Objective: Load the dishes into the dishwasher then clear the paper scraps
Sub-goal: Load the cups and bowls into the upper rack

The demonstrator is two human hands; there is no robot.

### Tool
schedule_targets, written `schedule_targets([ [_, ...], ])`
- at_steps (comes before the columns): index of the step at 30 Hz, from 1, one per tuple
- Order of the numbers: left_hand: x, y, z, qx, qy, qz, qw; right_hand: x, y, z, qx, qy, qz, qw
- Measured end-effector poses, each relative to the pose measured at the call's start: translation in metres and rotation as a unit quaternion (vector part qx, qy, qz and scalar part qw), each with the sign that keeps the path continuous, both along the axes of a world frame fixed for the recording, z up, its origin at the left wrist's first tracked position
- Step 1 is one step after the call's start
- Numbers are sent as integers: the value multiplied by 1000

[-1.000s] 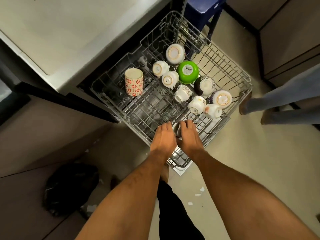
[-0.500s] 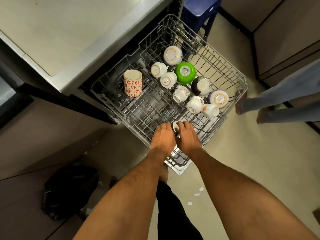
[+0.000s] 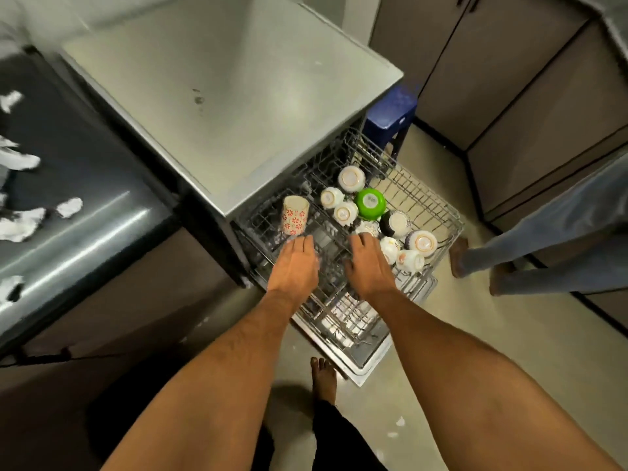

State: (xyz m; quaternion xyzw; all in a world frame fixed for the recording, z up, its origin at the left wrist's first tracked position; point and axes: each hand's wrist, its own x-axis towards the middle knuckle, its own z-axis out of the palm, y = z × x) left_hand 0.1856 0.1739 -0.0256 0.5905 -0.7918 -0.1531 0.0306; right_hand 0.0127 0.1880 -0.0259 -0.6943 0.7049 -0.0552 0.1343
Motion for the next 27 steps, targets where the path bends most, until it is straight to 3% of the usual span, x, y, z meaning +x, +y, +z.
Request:
schedule_targets([
  [9,127,-31,114,-135,6,20,991,122,-41,103,-104,0,73,992],
  [13,201,-42,134,-175,-52,40,982,190,-59,136,-140,-10,128,982],
  [27,397,-62,189,-225,-2,231,946,391,-144,190,-206,-42,259,943],
])
